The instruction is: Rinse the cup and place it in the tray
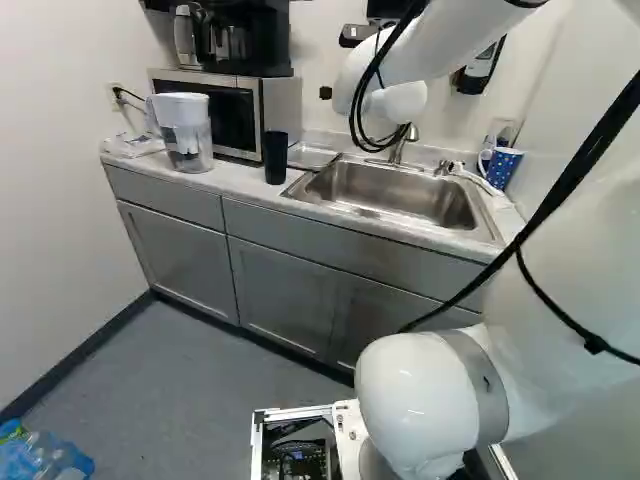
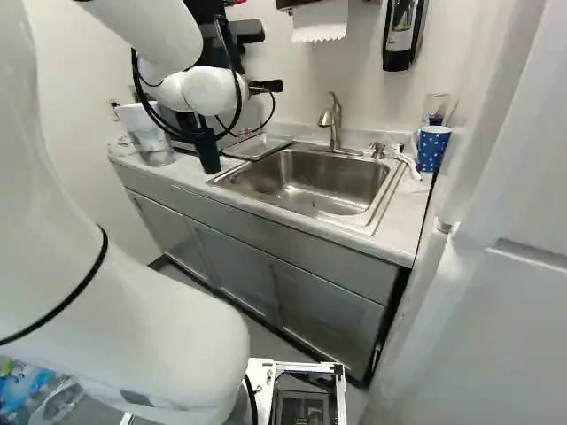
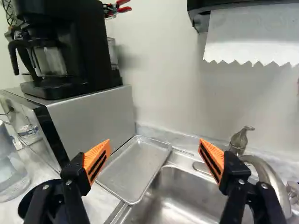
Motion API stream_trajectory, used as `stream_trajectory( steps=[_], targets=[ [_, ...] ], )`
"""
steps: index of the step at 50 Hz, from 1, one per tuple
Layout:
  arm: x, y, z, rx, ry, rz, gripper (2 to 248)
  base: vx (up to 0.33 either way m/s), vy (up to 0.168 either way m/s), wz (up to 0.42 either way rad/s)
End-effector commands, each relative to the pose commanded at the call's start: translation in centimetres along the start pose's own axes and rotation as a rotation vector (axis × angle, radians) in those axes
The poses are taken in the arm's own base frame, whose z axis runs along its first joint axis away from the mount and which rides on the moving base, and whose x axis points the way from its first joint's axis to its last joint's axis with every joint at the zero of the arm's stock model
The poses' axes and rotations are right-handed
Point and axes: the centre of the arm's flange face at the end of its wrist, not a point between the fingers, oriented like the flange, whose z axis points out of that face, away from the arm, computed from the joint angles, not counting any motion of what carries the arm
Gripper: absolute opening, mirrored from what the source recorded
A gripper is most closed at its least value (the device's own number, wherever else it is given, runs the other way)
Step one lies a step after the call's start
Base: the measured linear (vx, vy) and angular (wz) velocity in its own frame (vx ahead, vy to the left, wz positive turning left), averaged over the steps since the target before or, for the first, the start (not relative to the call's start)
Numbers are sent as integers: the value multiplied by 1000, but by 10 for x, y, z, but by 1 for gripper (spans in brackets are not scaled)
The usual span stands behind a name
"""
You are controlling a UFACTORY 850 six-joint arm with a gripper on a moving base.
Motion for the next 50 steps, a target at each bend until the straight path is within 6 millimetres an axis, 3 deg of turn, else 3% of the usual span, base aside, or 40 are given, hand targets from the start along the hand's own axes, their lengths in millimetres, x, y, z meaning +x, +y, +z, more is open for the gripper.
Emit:
stream_trajectory(
  steps=[50],
  targets=[
    [0,0,1,-1,0,0,247,21,-5,0]
  ],
)
